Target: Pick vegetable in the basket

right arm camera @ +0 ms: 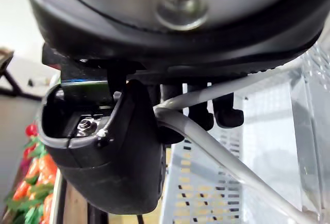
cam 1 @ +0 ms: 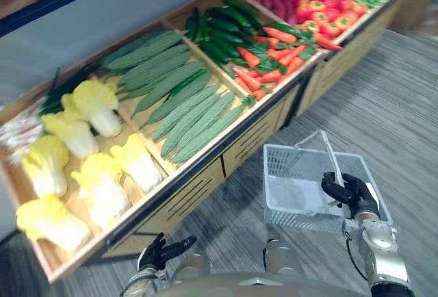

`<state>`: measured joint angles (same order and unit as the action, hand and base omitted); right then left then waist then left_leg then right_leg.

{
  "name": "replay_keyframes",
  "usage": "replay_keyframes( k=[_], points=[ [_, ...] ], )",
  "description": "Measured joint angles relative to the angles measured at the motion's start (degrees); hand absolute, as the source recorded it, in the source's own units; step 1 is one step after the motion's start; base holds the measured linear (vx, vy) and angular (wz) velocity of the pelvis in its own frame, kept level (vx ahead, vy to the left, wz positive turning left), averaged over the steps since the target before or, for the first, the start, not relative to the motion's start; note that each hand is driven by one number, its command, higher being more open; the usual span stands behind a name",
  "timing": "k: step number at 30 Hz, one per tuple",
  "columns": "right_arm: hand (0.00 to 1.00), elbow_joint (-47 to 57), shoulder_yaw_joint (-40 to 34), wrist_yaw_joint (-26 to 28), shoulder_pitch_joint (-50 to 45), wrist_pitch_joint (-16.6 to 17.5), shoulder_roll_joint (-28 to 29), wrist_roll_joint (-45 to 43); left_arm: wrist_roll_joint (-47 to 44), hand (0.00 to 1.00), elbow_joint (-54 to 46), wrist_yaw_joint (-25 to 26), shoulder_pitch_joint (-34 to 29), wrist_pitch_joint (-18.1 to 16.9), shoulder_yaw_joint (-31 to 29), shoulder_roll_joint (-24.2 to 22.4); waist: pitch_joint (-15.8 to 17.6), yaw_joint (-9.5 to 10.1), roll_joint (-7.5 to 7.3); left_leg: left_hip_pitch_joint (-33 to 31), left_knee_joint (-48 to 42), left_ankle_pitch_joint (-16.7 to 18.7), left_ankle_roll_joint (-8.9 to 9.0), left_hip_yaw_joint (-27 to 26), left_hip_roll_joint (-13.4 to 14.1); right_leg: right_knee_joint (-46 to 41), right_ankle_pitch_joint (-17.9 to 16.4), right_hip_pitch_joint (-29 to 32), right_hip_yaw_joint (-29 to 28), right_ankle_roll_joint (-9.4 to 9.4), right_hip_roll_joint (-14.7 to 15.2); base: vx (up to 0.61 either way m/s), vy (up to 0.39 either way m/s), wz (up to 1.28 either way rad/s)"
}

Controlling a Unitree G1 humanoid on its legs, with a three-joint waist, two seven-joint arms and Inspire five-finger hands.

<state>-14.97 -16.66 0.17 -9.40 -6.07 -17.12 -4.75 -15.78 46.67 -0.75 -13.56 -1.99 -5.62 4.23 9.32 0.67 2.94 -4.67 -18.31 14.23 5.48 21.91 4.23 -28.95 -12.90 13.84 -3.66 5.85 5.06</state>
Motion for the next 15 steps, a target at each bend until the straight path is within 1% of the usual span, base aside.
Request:
replay_keyframes(
  k=[1, 2, 3, 4, 5, 6, 7, 8, 9, 10, 11, 12, 13, 15],
  points=[
    [0.00, 0.00, -0.33, -0.45, 0.04, 0.03, 0.19, -0.03, -0.16, 1.00, 0.04, 0.34, -0.03, -0.04, 0.00, 0.14, -0.05, 0.13, -0.42, 0.06, 1.00, -1.21, -0.19, -2.84, 0.76, 0.01, -0.40, -0.76, 2.08, -0.65, 0.42, -0.02, -0.210, 1.07],
    [0.00, 0.00, -1.36, -0.84, 0.00, 0.28, 0.92, -0.03, -0.34, 1.00, 0.03, 0.33, -0.08, -0.16, -0.21, 0.41, 0.00, 0.11, -1.14, 0.08, 2.01, -2.76, -0.69, -7.22, 1.68, 0.37, -1.05, -1.97, 4.67, -1.46, 1.47, -0.05, -0.186, 1.26],
    [0.00, -0.01, -2.53, -0.96, -0.32, 0.62, 1.70, -0.02, -0.33, 1.00, 0.04, 0.42, -0.13, -0.20, -0.57, 0.54, -0.01, -0.08, -1.50, 0.16, 2.58, -3.46, -1.22, -12.27, 2.51, 0.89, -1.64, -3.33, 7.14, -1.75, 2.46, -0.06, -0.104, 1.14],
    [0.00, -0.02, -2.86, -1.07, -0.57, 0.85, 1.87, -0.02, -0.32, 1.00, 0.05, 0.40, -0.16, -0.20, -0.92, 0.54, 0.01, -0.20, -1.53, 0.09, 2.59, -3.48, -1.29, -15.06, 2.73, 1.10, -1.93, -4.00, 8.71, -1.88, 3.07, -0.07, -0.036, 1.06],
    [0.00, -0.09, -3.36, -1.19, -1.35, 0.95, 2.54, -0.03, -0.33, 1.00, 0.04, 0.40, -0.23, -0.22, -1.00, 0.73, 0.16, -0.12, -2.03, 0.08, 2.84, -4.22, -2.08, -18.91, 3.55, 1.03, -2.39, -5.15, 10.61, -1.75, 4.26, -0.06, 0.016, 0.94],
    [0.00, -0.24, -3.98, -1.22, -2.20, 0.95, 3.53, -0.05, -0.32, 1.00, 0.07, 0.49, -0.48, -0.18, -1.09, 1.02, -0.06, -0.12, -2.62, 0.05, 3.57, -5.84, -1.60, -22.11, 4.00, 0.96, -2.68, -6.13, 12.32, -1.27, 5.67, -0.05, 0.040, 0.88],
    [0.00, -0.26, -4.35, -1.27, -2.70, 0.96, 4.25, -0.12, -0.32, 1.00, 0.07, 0.51, -0.49, -0.16, -1.10, 1.26, -0.19, -0.10, -3.00, -0.07, 3.78, -6.54, -1.82, -23.53, 3.98, 1.04, -2.83, -6.66, 13.34, -0.99, 6.44, -0.04, 0.069, 0.91],
    [0.00, -0.42, -5.36, -1.51, -3.74, 1.05, 5.89, -0.12, -0.29, 1.00, 0.07, 0.49, -0.56, -0.14, -1.11, 1.92, -0.39, -0.30, -3.79, -0.43, 4.03, -7.30, -3.22, -27.79, 4.39, 1.49, -2.94, -7.77, 15.61, -0.35, 8.23, -0.02, 0.072, 1.09],
    [0.00, -0.96, -6.14, -1.84, -4.90, 1.06, 7.14, -0.11, -0.27, 1.00, 0.01, 0.54, -0.79, -0.07, -1.16, 2.49, -0.84, -0.98, -4.46, -0.65, 5.11, -8.27, -4.74, -33.31, 5.39, 2.90, -2.98, -9.21, 18.32, 0.21, 9.57, -0.01, 0.052, 1.26],
    [0.00, -1.28, -6.59, -1.95, -5.60, 1.06, 7.66, -0.12, -0.24, 1.00, 0.01, 0.56, -0.71, -0.03, -1.18, 2.66, -1.07, -1.34, -4.71, -0.59, 5.98, -8.67, -5.02, -35.78, 5.57, 3.99, -2.59, -10.18, 19.55, 0.79, 10.42, 0.04, 0.065, 1.42],
    [0.00, -2.30, -7.63, -2.15, -6.37, 1.10, 8.25, -0.13, -0.20, 1.00, -0.02, 0.81, -0.40, -0.04, -1.18, 2.61, -1.21, -1.91, -4.89, -0.83, 7.19, -10.98, -4.82, -40.11, 6.00, 5.79, -1.40, -11.75, 22.33, 2.51, 11.98, 0.05, 0.085, 1.15],
    [0.00, -3.04, -7.85, -2.27, -6.43, 1.09, 8.26, -0.14, -0.21, 1.00, -0.03, 1.03, -0.36, -0.02, -1.23, 2.51, -1.25, -2.10, -4.68, -0.88, 7.58, -13.26, -3.82, -41.61, 6.27, 6.44, -0.99, -12.44, 23.55, 3.14, 12.45, 0.11, 0.236, 1.12],
    [0.00, -5.23, -7.69, -2.42, -6.16, 1.00, 9.09, -0.14, -0.22, 1.00, -0.03, 1.59, -0.37, 0.24, -1.82, 2.61, -1.38, -1.49, -4.61, -0.68, 9.06, -14.96, -0.66, -41.43, 4.63, 8.42, 0.08, -13.70, 24.72, 4.02, 13.52, 0.13, 0.255, 0.64],
    [0.00, -5.49, -7.37, -2.11, -6.52, 0.93, 11.10, -0.12, -0.25, 1.00, -0.18, 2.14, -0.41, 0.76, -2.41, 2.68, -1.22, -0.59, -4.90, -0.67, 10.07, -15.27, -0.94, -40.67, 3.44, 12.02, 1.86, -15.55, 25.47, 4.46, 13.53, 0.12, 0.192, 0.42]
  ],
)
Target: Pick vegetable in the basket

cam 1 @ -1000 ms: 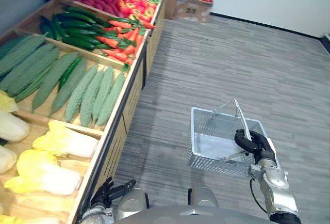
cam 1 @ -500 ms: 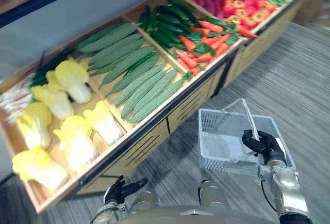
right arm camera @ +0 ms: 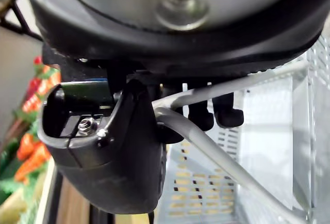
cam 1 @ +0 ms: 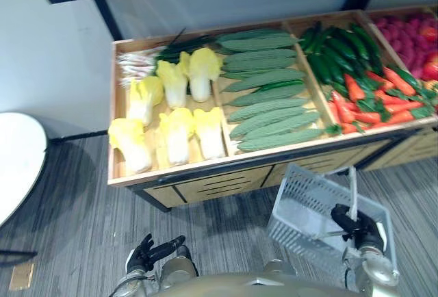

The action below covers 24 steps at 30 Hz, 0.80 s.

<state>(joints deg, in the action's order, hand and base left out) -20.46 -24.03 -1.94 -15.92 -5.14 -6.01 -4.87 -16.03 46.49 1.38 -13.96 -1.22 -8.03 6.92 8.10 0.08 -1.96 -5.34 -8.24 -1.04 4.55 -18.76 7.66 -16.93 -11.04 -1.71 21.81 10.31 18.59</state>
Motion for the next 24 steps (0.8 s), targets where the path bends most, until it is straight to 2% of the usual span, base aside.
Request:
replay_keyframes(
  k=[2, 4, 7, 9, 15, 20, 24],
  points=[
    [0.00, -0.02, 0.08, -0.08, -0.54, -0.27, 2.76, -0.05, -0.13, 1.00, -0.79, 0.97, -0.19, 0.63, -2.50, -0.36, 0.34, -0.06, -0.65, 0.04, 0.56, -0.11, -0.12, 1.29, -1.32, 3.86, 1.46, -2.55, 1.09, 0.29, 0.00, 0.08, 0.099, 0.38],
    [0.00, -0.01, -0.03, -0.55, -1.73, -0.28, 4.60, -0.10, -3.16, 1.00, -6.94, 2.59, -2.00, 1.28, -7.56, -1.46, 0.60, -0.23, -1.27, 0.29, 1.10, -0.22, -0.20, 2.37, -1.97, 6.14, 2.21, -4.13, 2.12, 0.33, -0.16, 0.05, 0.064, 0.24],
    [0.00, -0.01, 0.03, -0.52, -2.33, -0.27, 4.73, -0.04, -6.96, 1.00, -14.44, 5.63, -2.44, 1.01, -12.88, -3.09, 0.58, -0.02, -1.12, 1.12, 2.38, -0.82, 0.02, 2.71, -1.88, 6.74, 2.29, -4.79, 2.19, 0.25, -0.72, 0.00, 0.002, 0.04],
    [0.00, 0.00, 0.09, -0.53, -2.47, -0.27, 4.72, 0.04, -9.11, 1.00, -22.05, 8.86, -2.09, -0.48, -18.17, -4.47, 0.53, -0.11, -0.84, 1.56, 4.13, -1.89, 0.55, 2.91, -1.09, 6.96, 2.42, -5.07, 2.28, 0.09, -1.77, -0.02, -0.044, 0.01],
    [0.00, 1.22, 0.00, -1.39, -3.40, 0.60, 4.66, 0.08, -8.80, 1.00, -36.26, 17.13, 0.79, -4.06, -27.33, -5.26, 0.51, -0.42, -0.81, 2.51, 7.97, -3.79, 1.33, 2.96, -0.11, 7.07, 2.47, -4.41, 1.76, -0.25, -3.33, -0.01, -0.023, -0.01],
    [0.00, 1.21, 0.07, -1.49, -3.37, 0.96, 4.64, 0.10, -5.81, 1.00, -45.31, 22.97, 3.43, -6.28, -28.65, -6.14, 0.55, -0.56, -0.90, 2.91, 8.51, -4.12, 1.36, 2.78, -0.20, 7.07, 2.46, -4.41, 1.05, -0.26, -3.35, 0.00, 0.000, 0.00],
    [0.00, 1.21, 1.30, -1.44, -3.44, 0.96, 4.23, 0.09, -2.84, 1.00, -50.50, 24.70, 4.22, -6.99, -25.57, -6.63, 0.56, -0.61, -0.88, 3.67, 8.79, -4.12, 1.36, 2.33, -0.18, 7.07, 2.46, -4.46, -0.21, -0.27, -3.42, 0.01, 0.013, -0.08]
  ],
)
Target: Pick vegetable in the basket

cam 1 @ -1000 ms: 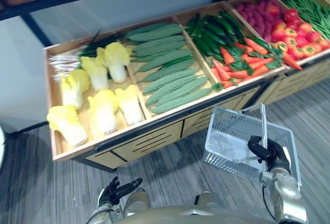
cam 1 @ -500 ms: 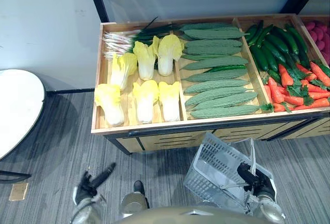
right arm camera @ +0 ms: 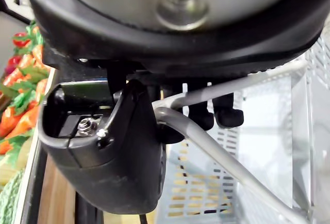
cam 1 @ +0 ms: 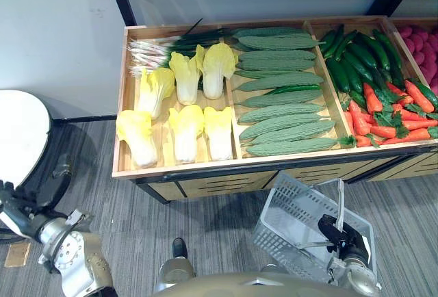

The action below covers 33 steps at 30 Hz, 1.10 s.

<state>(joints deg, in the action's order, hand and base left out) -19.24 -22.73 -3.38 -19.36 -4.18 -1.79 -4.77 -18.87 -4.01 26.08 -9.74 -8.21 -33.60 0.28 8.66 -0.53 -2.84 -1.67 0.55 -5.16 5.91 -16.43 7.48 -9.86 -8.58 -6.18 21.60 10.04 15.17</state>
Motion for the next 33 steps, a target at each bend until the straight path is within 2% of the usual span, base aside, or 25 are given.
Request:
replay_keyframes(
  k=[3, 7, 9, 10, 12, 16, 20, 24, 26, 28, 30, 33],
  points=[
    [0.00, 0.01, 1.66, 0.19, 0.17, 0.01, -0.26, 0.01, 1.61, 1.00, -3.42, -0.24, 0.36, -0.64, 5.55, -0.44, -0.03, -1.19, 0.05, 0.34, 0.82, -0.48, 0.08, -0.28, -0.03, 0.00, 0.00, 0.14, -0.30, 0.00, -0.06, -0.01, 0.009, -0.04],
    [0.00, 0.10, 2.41, 0.52, 0.11, 0.01, -0.26, 0.03, 1.80, 1.00, -3.94, -2.46, 1.08, -0.70, 11.41, -0.95, -0.06, -1.49, 0.28, 1.29, 1.64, -0.69, 0.18, -1.29, 0.08, 0.02, 0.01, 0.33, -1.54, -0.01, -0.23, -0.01, 0.014, -0.13],
    [0.00, 1.21, 2.65, 0.79, 0.12, -0.03, -0.39, 0.02, 2.18, 1.00, -3.16, -4.31, 4.50, -0.07, 11.85, 0.10, 0.07, -2.05, 0.86, 1.24, 2.07, -0.77, 0.22, -1.95, 0.21, -0.02, 0.02, 1.14, -2.22, -0.01, -0.39, -0.01, 0.014, -0.14],
    [0.00, 1.88, 2.74, 0.93, 0.07, -0.03, -0.59, 0.02, 2.97, 1.00, -1.75, -4.73, 5.96, -0.08, 11.19, 1.73, 0.12, -2.12, 1.10, 1.28, 2.18, -0.91, 0.21, -2.15, 0.23, -0.04, 0.08, 1.27, -2.49, -0.06, -0.43, -0.01, 0.015, -0.17],
    [0.00, 3.47, 3.38, 2.51, -0.10, -0.18, -2.34, 0.06, 2.46, 1.00, 7.35, -8.29, 10.82, -0.28, 8.02, 13.17, -0.11, -2.96, 1.91, 2.73, 3.00, -1.39, 0.15, -3.12, 0.23, -0.13, 0.17, 1.10, -3.72, -0.11, -0.48, 0.01, 0.014, -0.25],
    [0.00, 7.98, 3.46, 3.35, -2.45, -0.15, -3.05, 0.15, -5.22, 1.00, 9.37, -13.02, 13.57, -1.13, 0.08, 23.43, -0.11, -2.67, 1.94, 3.05, 3.74, -1.39, 0.15, -3.70, 0.13, -0.11, 0.17, 1.73, -4.42, -0.12, -0.47, 0.01, 0.009, -0.11],
    [0.00, 8.22, 2.63, 3.47, -2.82, -0.15, -3.07, 2.07, -9.63, 1.00, 12.60, -14.72, 14.35, -1.64, -2.21, 27.12, -0.23, -2.13, 2.16, 3.06, 3.84, -1.39, 0.15, -3.70, 0.11, -0.11, 0.16, 1.75, -4.46, -0.13, -0.47, 0.00, 0.000, 0.00],
    [0.00, 8.22, 2.37, 4.07, -2.52, -0.15, -3.07, 2.26, -13.01, 1.00, 20.10, -16.40, 14.98, -2.01, -0.40, 27.75, -0.38, -2.11, 2.40, 3.15, 3.84, -1.39, 0.16, -4.33, 0.12, -0.07, -0.08, 2.30, -5.16, -0.38, -0.50, -0.02, 0.013, -0.05],
    [0.00, 8.20, 3.07, 4.31, -2.24, -0.15, -3.08, 2.30, -13.75, 1.00, 27.50, -16.11, 16.69, -1.87, 4.23, 27.75, -0.40, -2.12, 2.39, 3.68, 3.95, -1.46, 0.23, -5.53, 0.27, -0.21, -0.08, 2.92, -6.91, -0.39, -0.72, -0.03, 0.023, -0.24],
    [0.00, 8.20, 4.47, 4.44, -1.58, -0.15, -3.07, 2.32, -13.51, 1.00, 30.56, -15.90, 16.84, -1.40, 8.39, 27.71, -0.58, -2.67, 2.07, 4.13, 4.19, -1.55, 0.29, -6.56, 0.38, -0.77, -0.06, 3.47, -8.44, -0.41, -0.84, -0.02, 0.022, -0.34],
    [0.00, 8.20, 5.90, 4.44, -1.45, -0.14, -2.99, 2.31, -11.98, 1.00, 31.05, -16.15, 17.37, -0.65, 11.40, 27.56, -0.81, -3.30, 1.40, 4.16, 4.18, -1.56, 0.30, -7.39, 0.61, -1.13, 0.04, 4.30, -9.49, -0.48, -1.04, -0.01, 0.012, -0.26],
    [0.00, 8.20, 6.38, 4.42, -1.99, -0.14, -2.98, 2.32, -11.96, 1.00, 31.04, -16.27, 19.09, -0.56, 12.42, 27.18, -0.84, -4.46, 0.93, 4.26, 4.18, -1.61, 0.35, -7.56, 0.95, -1.12, 0.10, 4.31, -9.63, -0.57, -1.35, -0.01, -0.002, -0.07]
  ],
)
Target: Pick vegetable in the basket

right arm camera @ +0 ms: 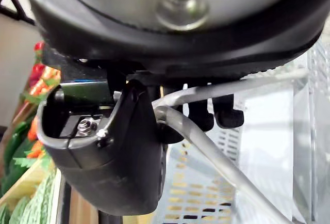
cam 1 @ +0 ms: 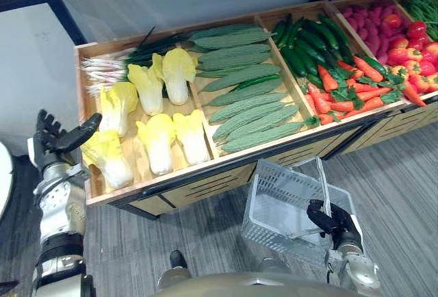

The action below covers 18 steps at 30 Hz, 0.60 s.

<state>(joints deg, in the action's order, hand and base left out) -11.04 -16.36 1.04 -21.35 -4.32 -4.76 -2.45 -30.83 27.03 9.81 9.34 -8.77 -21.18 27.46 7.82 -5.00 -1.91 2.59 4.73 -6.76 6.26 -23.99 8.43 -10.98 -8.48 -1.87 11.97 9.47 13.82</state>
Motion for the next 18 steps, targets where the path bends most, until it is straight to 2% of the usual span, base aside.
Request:
replay_keyframes(
  k=[13, 18],
  points=[
    [0.00, -0.03, 0.22, -0.46, 0.00, 0.02, 0.00, 0.48, 2.20, 1.00, 2.37, 0.60, -0.09, 0.00, 0.18, -4.38, 0.04, 0.17, 0.12, 0.82, 0.02, -0.01, 0.02, -0.92, 0.27, 0.10, 0.33, -0.10, -1.14, -0.18, -0.27, 0.00, 0.002, -0.03],
    [0.00, -0.03, 1.09, -0.43, -0.18, 0.02, 0.00, 0.48, 2.21, 1.00, 2.36, 0.63, -0.09, 0.00, 0.58, -4.49, 0.04, 0.11, 0.12, 0.82, 0.02, -0.06, 0.10, -1.05, 0.28, 0.28, 0.62, -0.04, -1.30, -0.19, -0.29, 0.00, 0.000, 0.00]
  ],
)
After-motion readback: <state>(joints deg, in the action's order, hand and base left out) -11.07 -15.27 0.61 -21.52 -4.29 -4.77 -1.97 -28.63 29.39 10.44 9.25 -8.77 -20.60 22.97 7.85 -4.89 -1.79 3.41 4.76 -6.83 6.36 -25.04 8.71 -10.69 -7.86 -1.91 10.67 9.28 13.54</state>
